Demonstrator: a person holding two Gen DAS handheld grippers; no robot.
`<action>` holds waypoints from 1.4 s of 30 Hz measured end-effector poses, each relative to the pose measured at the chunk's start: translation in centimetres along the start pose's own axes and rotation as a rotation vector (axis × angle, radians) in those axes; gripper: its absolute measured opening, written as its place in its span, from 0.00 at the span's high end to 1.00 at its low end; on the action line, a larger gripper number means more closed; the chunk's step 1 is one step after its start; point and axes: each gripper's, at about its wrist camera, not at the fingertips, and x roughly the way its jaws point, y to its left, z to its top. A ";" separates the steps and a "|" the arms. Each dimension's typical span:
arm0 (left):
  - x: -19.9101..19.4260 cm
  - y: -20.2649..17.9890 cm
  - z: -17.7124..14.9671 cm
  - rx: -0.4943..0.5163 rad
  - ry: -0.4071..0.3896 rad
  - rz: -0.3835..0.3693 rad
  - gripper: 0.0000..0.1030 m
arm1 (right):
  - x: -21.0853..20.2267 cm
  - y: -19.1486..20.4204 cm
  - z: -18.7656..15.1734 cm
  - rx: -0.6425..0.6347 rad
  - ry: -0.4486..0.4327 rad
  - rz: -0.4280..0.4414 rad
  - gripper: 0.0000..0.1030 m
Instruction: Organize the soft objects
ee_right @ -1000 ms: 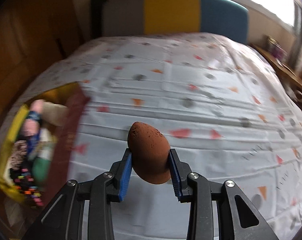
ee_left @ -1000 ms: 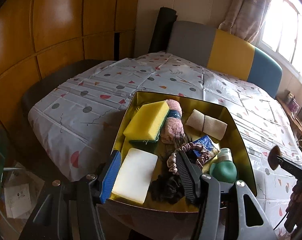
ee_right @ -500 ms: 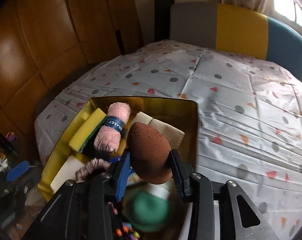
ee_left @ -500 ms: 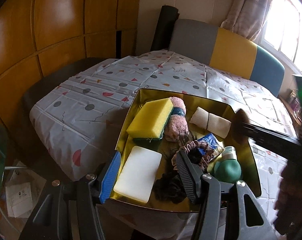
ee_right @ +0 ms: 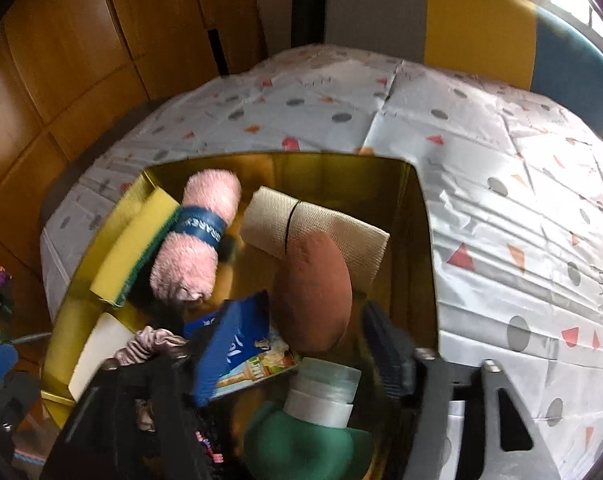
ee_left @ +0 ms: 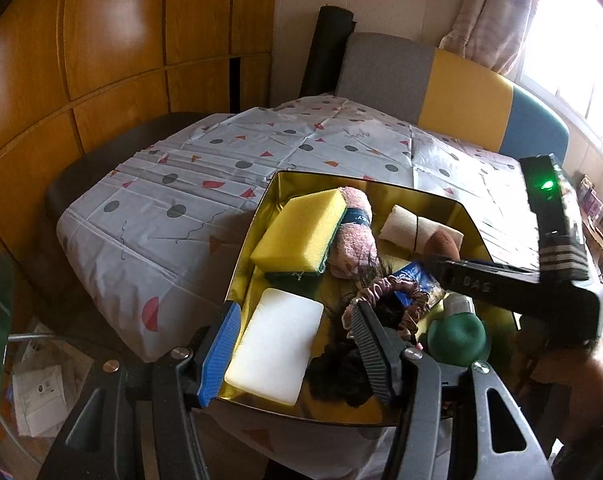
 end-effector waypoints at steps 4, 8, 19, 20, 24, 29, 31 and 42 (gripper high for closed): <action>-0.4 -0.4 -0.1 0.009 -0.008 -0.003 0.43 | -1.8 0.2 -0.3 0.005 -0.051 0.003 0.28; -0.9 -0.6 -0.2 0.016 -0.018 0.002 0.43 | -3.9 0.5 -1.0 0.003 -0.109 -0.007 0.22; -4.4 -1.8 -0.6 0.019 -0.111 0.012 0.43 | -10.9 0.4 -5.5 0.027 -0.279 -0.056 0.07; -4.6 -1.8 -0.6 0.021 -0.112 0.010 0.43 | -11.3 0.4 -6.0 0.031 -0.290 -0.061 0.06; -5.1 -1.8 -0.9 0.028 -0.120 0.051 0.43 | -12.3 0.6 -7.5 0.044 -0.300 -0.063 0.06; -5.9 -1.4 -1.2 0.005 -0.146 0.062 0.43 | -13.1 1.5 -8.6 0.018 -0.314 -0.067 0.06; -6.1 -1.5 -1.3 0.008 -0.157 0.086 0.43 | -13.2 1.9 -8.9 0.005 -0.321 -0.071 0.06; -6.0 -2.0 -1.9 0.027 -0.134 0.076 0.43 | -13.7 2.6 -9.4 -0.021 -0.336 -0.080 0.05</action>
